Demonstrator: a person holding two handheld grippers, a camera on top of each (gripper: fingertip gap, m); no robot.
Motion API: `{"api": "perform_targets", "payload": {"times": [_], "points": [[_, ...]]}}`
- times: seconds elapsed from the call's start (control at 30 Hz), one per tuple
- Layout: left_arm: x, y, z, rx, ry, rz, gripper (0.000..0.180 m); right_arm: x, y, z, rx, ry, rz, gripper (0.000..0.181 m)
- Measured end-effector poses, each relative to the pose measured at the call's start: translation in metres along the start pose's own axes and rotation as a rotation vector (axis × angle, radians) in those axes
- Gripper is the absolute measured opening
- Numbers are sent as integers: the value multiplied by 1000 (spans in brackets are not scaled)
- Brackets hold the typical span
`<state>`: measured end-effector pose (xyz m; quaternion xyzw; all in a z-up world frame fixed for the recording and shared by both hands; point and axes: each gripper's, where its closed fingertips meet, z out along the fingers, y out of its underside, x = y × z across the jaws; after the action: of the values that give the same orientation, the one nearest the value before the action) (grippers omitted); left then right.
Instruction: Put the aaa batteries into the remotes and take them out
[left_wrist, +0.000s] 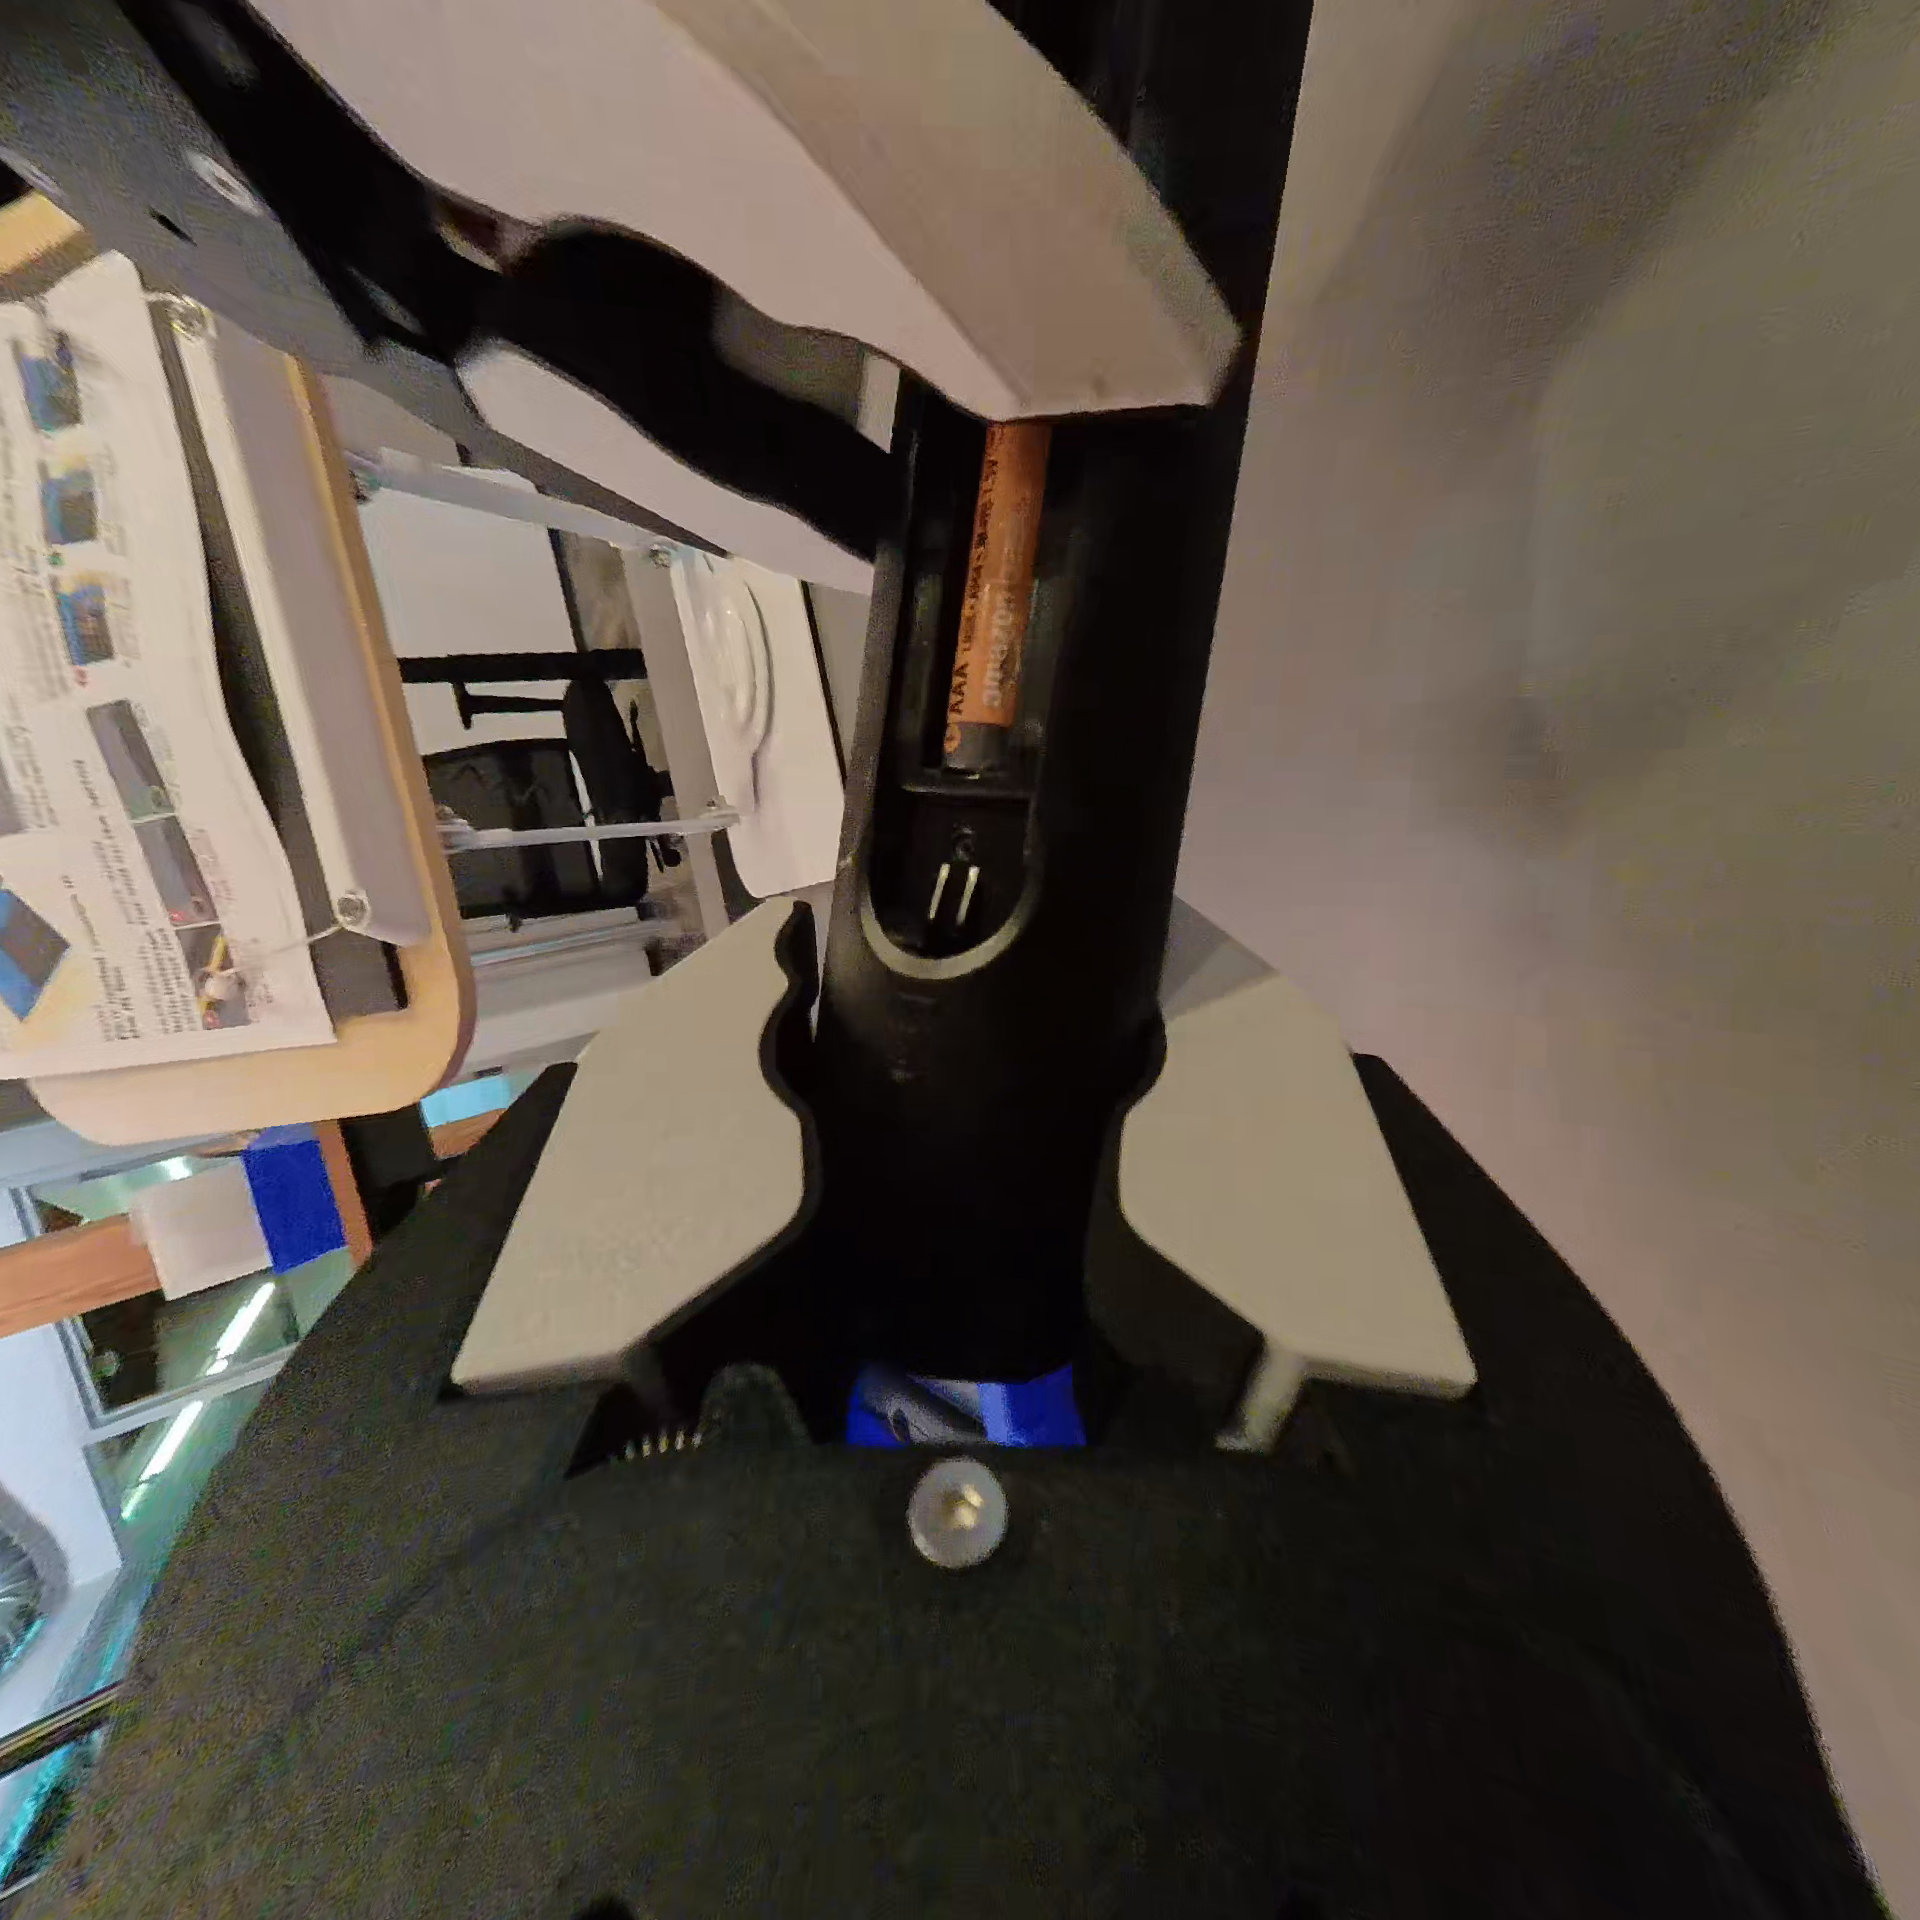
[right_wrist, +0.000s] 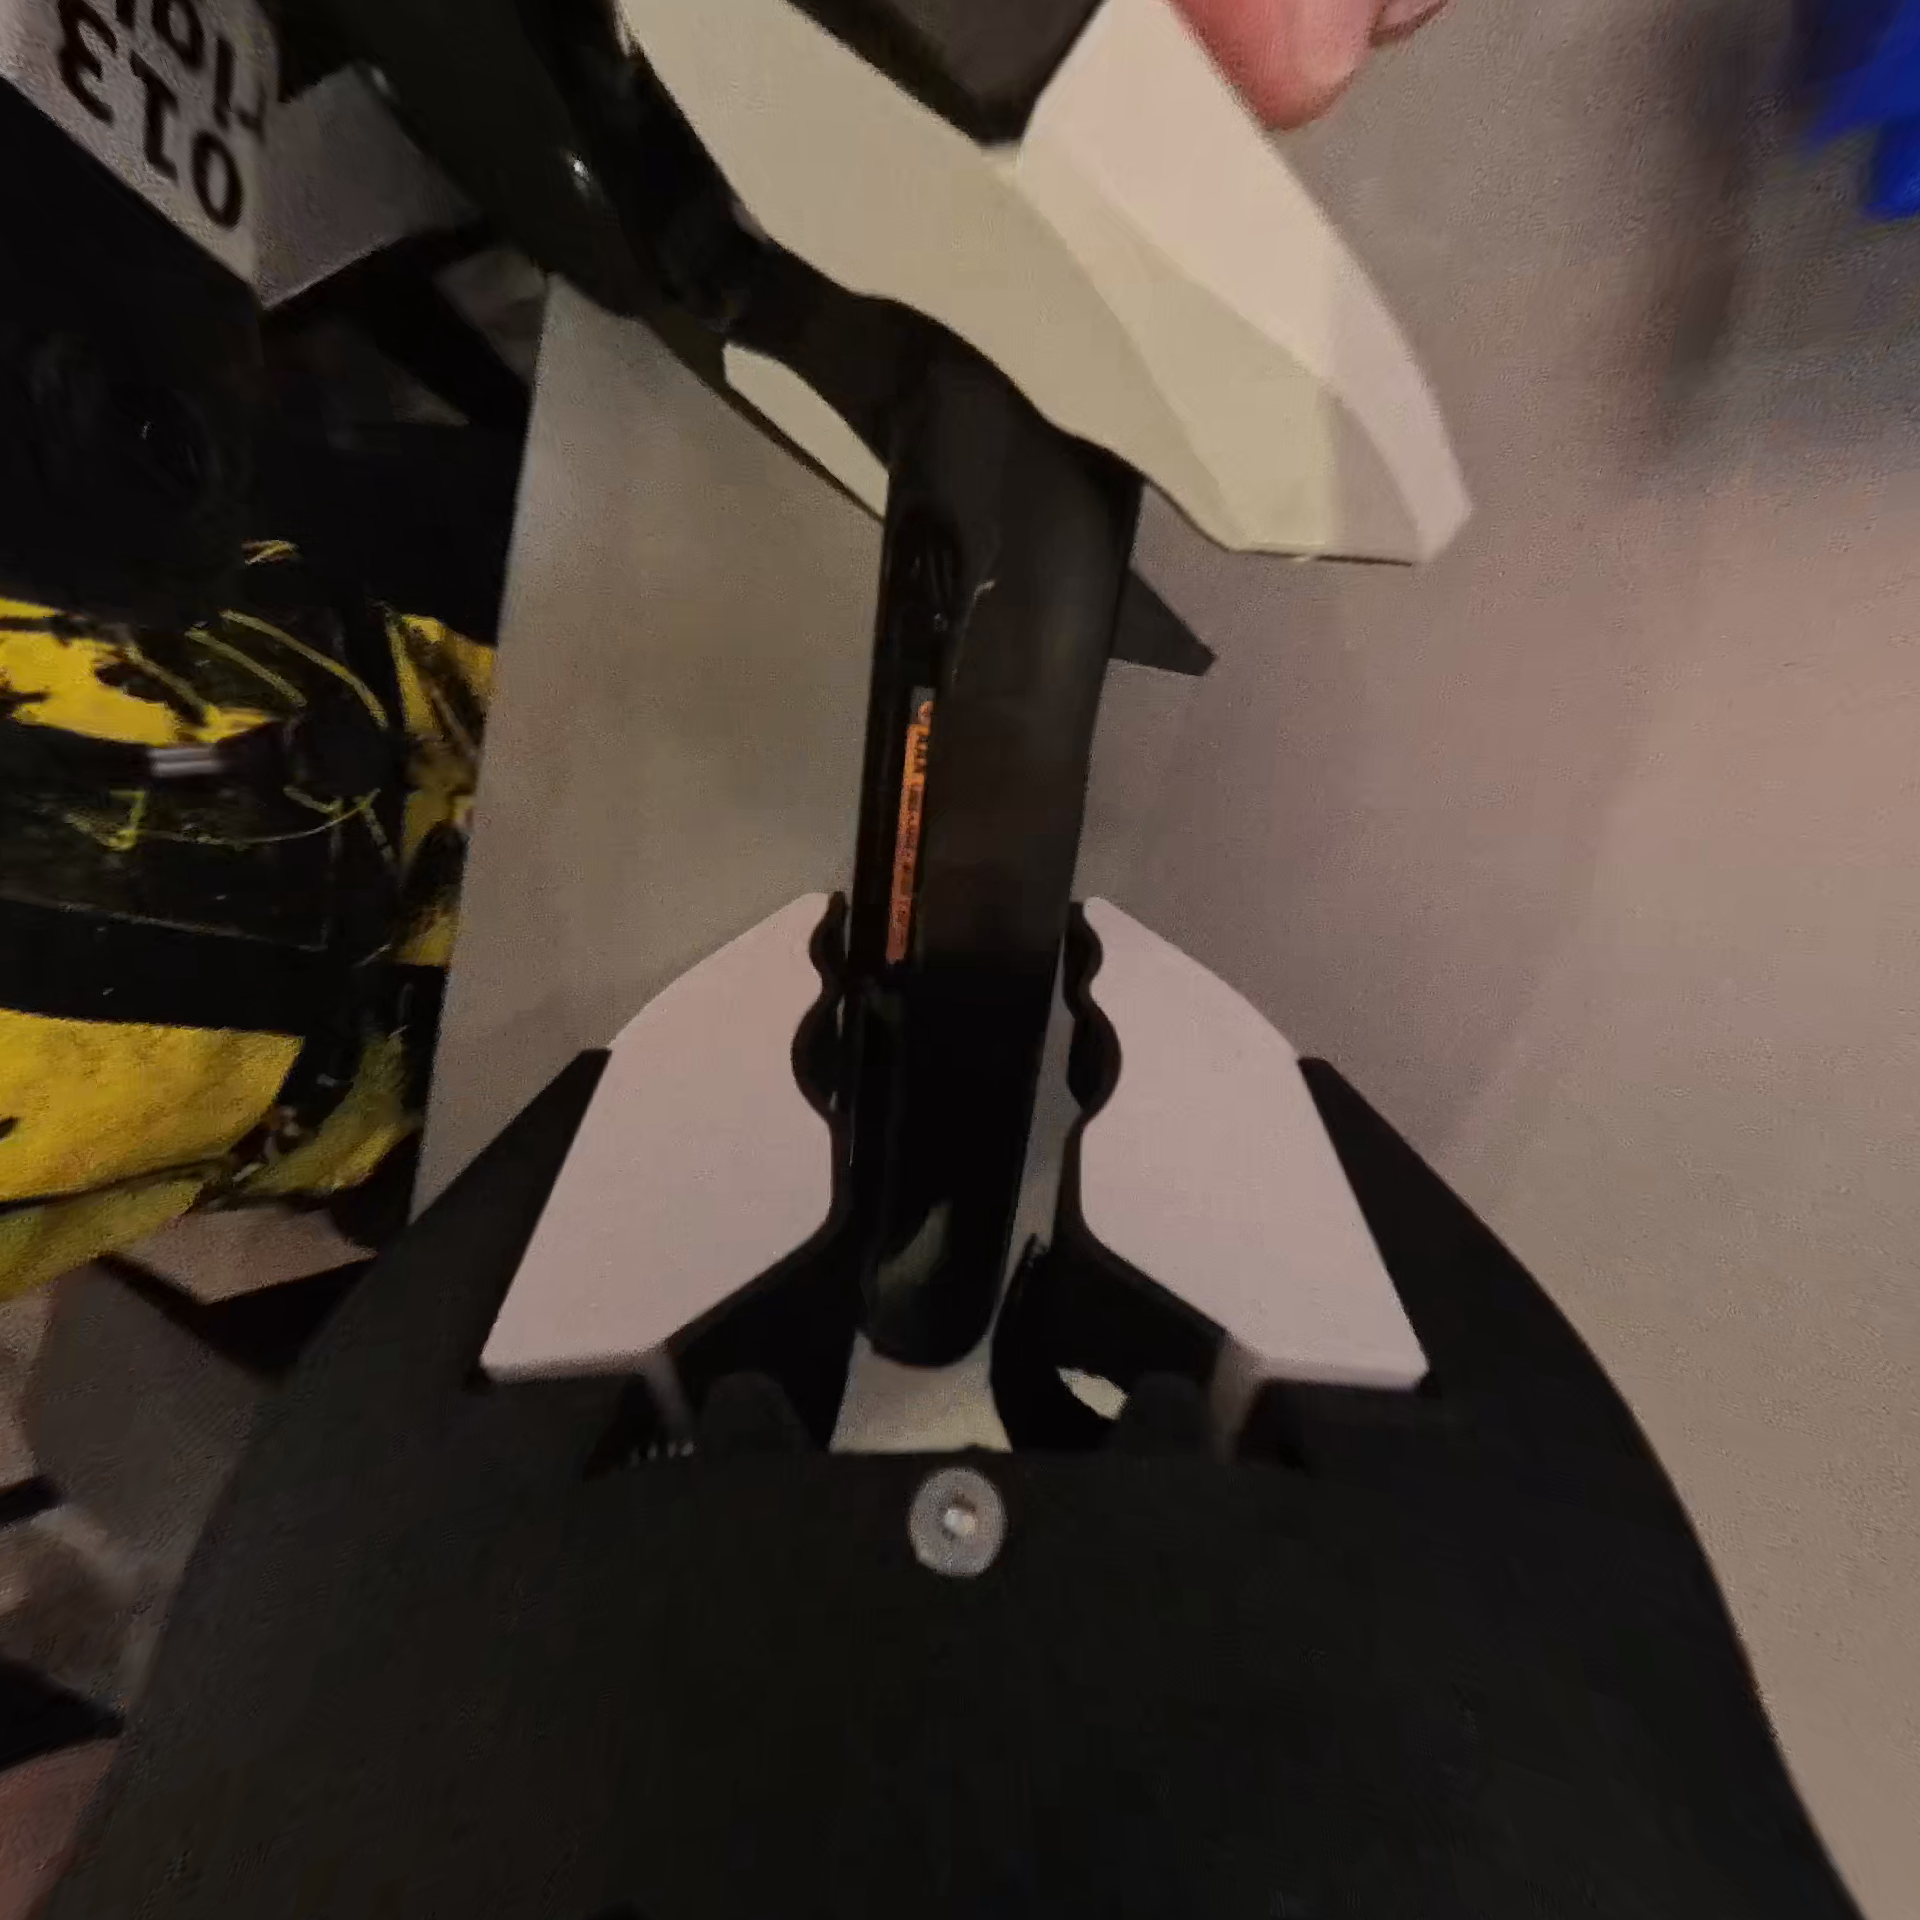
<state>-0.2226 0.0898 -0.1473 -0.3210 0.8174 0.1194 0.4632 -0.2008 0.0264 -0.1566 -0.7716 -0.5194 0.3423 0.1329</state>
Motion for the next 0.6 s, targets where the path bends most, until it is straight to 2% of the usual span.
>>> {"api": "perform_targets", "payload": {"times": [0.13, 0.23, 0.3, 0.47, 0.57, 0.6], "points": [[14, 10, 8, 16, 119, -13, 56, 22, -8, -34, 109, 302, -102, 50], [25, 6, 6, 80, 271, 9, 56, 7, -20, -46, 214, 471, -345, 54], [31, 4, 0, 119, 370, 64, 56, -13, -24, -36, 248, 473, -453, 61], [24, 4, -2, 87, 487, 179, 56, -36, -31, -4, 261, 513, -613, 66], [19, 0, -4, 70, 529, 209, 56, -30, -35, -1, 237, 659, -680, 71], [17, -4, -5, 86, 545, 193, 56, -31, -40, -4, 261, 713, -707, 67]]}}
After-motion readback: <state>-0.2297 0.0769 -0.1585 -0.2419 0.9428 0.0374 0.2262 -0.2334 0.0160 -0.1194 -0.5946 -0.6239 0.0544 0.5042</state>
